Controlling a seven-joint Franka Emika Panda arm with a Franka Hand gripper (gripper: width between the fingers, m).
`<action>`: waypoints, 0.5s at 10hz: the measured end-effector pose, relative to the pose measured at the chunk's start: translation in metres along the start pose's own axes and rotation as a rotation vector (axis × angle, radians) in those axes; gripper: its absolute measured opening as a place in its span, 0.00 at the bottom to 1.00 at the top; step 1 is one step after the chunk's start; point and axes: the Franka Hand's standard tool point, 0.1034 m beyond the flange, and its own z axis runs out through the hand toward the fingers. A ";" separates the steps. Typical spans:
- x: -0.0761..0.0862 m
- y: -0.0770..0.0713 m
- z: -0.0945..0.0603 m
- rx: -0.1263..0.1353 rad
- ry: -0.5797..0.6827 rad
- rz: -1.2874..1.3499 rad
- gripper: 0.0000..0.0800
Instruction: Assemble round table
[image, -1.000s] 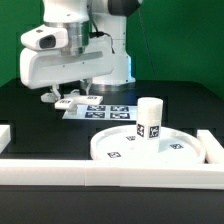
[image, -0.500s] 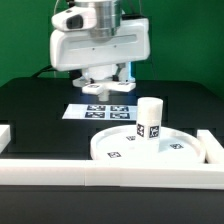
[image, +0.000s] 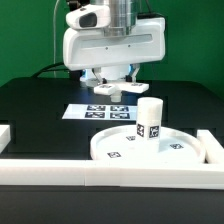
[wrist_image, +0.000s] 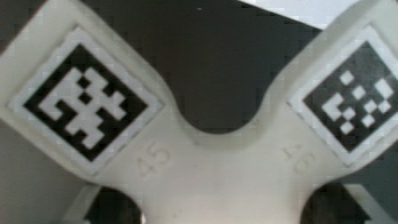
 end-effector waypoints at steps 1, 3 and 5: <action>0.001 -0.001 -0.001 0.000 -0.001 -0.006 0.56; 0.038 -0.008 -0.026 -0.002 0.034 -0.062 0.56; 0.069 -0.013 -0.050 -0.003 0.063 -0.087 0.56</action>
Offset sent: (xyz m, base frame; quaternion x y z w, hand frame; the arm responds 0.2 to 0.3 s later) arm 0.0636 0.0227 0.0379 -0.0219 0.0198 -0.0609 0.9977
